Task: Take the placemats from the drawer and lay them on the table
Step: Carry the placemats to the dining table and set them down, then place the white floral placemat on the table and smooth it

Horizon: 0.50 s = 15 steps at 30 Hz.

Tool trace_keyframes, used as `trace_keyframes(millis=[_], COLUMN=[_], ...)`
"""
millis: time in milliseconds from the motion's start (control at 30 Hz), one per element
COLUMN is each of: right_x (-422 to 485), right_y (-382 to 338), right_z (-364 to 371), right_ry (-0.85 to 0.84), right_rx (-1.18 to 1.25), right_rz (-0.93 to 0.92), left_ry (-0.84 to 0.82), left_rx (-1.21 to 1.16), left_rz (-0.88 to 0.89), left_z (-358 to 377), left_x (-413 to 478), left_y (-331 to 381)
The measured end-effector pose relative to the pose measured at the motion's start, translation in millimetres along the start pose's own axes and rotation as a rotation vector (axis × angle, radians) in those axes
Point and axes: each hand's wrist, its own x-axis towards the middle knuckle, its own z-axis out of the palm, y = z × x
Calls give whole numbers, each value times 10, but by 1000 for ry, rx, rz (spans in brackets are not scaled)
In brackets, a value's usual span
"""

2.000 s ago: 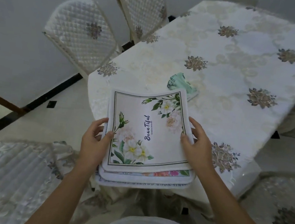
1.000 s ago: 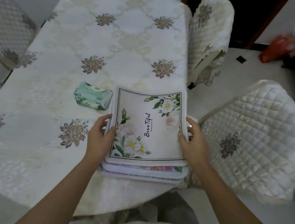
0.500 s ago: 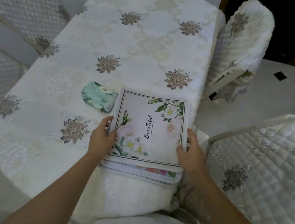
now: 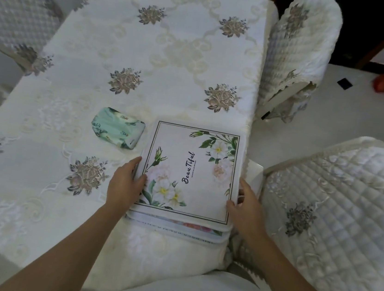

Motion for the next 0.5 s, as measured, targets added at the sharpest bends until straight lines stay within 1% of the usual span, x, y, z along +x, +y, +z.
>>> trace_keyframes(millis=[100, 233, 367, 500], right_x=[-5, -3, -69, -135], right_y=[-25, -23, -71, -120], right_z=[21, 91, 162, 140], right_ry=[44, 124, 217, 262], right_rx=[-20, -66, -136, -125], right_rz=[3, -18, 27, 38], left_ry=[-3, 51, 16, 16], left_rx=[33, 84, -14, -132], left_rz=[14, 44, -2, -46], left_z=[22, 19, -34, -118], left_x=[20, -21, -74, -81], left_y=[-25, -43, -67, -93])
